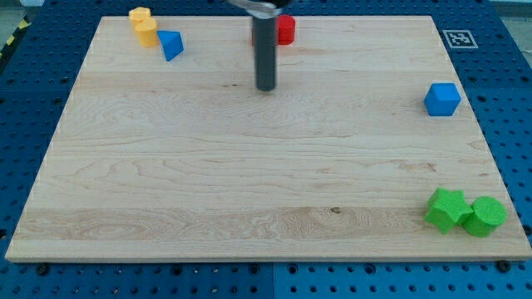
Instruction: Point your arm at the blue cube
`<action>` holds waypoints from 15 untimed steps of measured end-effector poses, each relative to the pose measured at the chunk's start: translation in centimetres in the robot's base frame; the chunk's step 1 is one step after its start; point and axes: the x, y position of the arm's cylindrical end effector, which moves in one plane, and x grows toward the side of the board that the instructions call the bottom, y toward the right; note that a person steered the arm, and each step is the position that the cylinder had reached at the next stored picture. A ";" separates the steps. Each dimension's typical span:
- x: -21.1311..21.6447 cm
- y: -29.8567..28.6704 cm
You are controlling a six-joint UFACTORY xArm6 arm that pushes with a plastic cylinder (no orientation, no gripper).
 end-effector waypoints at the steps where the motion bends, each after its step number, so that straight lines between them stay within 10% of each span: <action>1: 0.3 3.4; 9: 0.9 4.3; 15: 11.8 32.7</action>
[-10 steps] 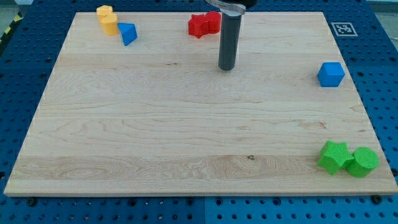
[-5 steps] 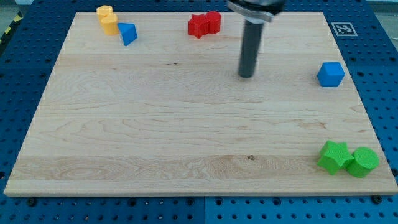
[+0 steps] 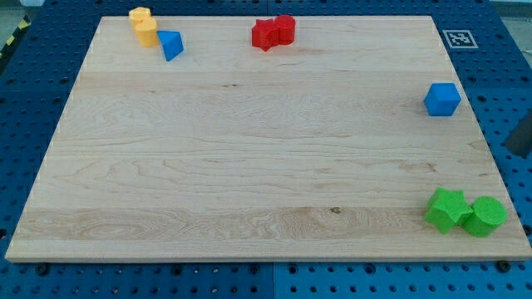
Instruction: Point your arm at the blue cube
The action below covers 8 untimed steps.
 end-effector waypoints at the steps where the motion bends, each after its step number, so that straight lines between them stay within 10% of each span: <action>1: -2.9 0.2; 8: -10.5 -7.6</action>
